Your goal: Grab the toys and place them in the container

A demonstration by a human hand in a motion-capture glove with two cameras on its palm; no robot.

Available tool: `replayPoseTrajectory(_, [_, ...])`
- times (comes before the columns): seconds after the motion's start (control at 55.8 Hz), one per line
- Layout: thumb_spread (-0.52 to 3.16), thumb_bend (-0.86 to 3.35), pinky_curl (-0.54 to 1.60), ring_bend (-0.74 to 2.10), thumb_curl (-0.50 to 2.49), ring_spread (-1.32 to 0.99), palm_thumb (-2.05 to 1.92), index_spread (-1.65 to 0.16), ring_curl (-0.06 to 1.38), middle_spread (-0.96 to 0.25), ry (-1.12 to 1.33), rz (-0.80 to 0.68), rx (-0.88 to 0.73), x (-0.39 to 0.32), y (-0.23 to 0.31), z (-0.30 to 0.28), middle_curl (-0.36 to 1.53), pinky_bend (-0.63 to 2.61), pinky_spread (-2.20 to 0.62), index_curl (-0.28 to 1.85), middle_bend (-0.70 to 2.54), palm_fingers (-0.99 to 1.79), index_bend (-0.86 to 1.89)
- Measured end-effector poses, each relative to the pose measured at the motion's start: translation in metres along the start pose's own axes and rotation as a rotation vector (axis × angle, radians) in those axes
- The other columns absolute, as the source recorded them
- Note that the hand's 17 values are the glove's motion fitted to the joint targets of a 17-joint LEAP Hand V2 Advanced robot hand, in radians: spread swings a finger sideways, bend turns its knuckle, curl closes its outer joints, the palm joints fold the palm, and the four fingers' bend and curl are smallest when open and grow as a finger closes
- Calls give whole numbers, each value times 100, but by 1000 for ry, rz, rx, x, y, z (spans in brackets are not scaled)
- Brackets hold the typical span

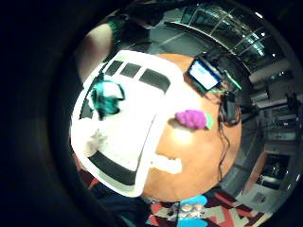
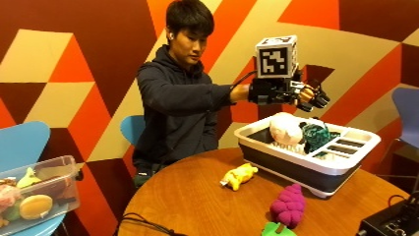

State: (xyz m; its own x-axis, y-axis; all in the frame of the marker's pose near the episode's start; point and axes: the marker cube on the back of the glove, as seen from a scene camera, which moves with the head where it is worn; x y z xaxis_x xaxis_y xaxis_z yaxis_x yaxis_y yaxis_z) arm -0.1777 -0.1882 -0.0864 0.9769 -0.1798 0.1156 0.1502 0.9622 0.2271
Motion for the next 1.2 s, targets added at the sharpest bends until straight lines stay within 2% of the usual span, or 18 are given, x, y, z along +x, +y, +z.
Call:
replayPoseTrajectory(0.143, [135, 0, 35, 37, 64, -5, 31, -28, 21, -3, 25, 54, -9, 56, 15, -16, 47, 66, 0, 48, 28, -6, 22])
replayPoseTrajectory(0.251, [140, 1, 34, 34, 60, -5, 33, -28, 20, -3, 42, 132, -52, 106, 17, -2, 46, 62, 1, 48, 26, -3, 20])
replayPoseTrajectory(0.556, [151, 8, 34, 30, 55, -5, 46, -27, 21, -4, 56, 199, -204, 185, -3, 128, 45, 59, 2, 44, 26, -1, 16])
replayPoseTrajectory(0.646, [151, 11, 32, 38, 55, -7, 53, -28, 22, -7, 124, 147, -206, 186, -2, 155, 47, 55, 2, 42, 35, 15, 16])
replayPoseTrajectory(0.717, [150, 15, 30, 48, 58, -12, 63, -27, 24, -9, 197, 150, -144, 186, -3, 158, 49, 52, 1, 43, 45, 44, 22])
replayPoseTrajectory(0.789, [145, 16, 26, 66, 59, -21, 69, -26, 27, -10, 232, 166, -159, 187, 0, 161, 54, 41, -3, 45, 61, 85, 27])
replayPoseTrajectory(0.879, [140, 16, 28, 75, 59, -28, 73, -24, 33, -12, 211, 163, -167, 188, 8, 161, 57, 43, -12, 51, 65, 94, 29])
replayPoseTrajectory(1.058, [128, 13, 35, 95, 61, -34, 77, -20, 41, -12, 234, 123, -127, 182, 37, 162, 61, 59, -30, 52, 75, 112, 12])
replayPoseTrajectory(1.201, [99, 8, 39, 96, 73, -35, 81, -16, 44, -12, 270, 110, -80, 180, 60, 157, 64, 65, -36, 59, 81, 121, 28])
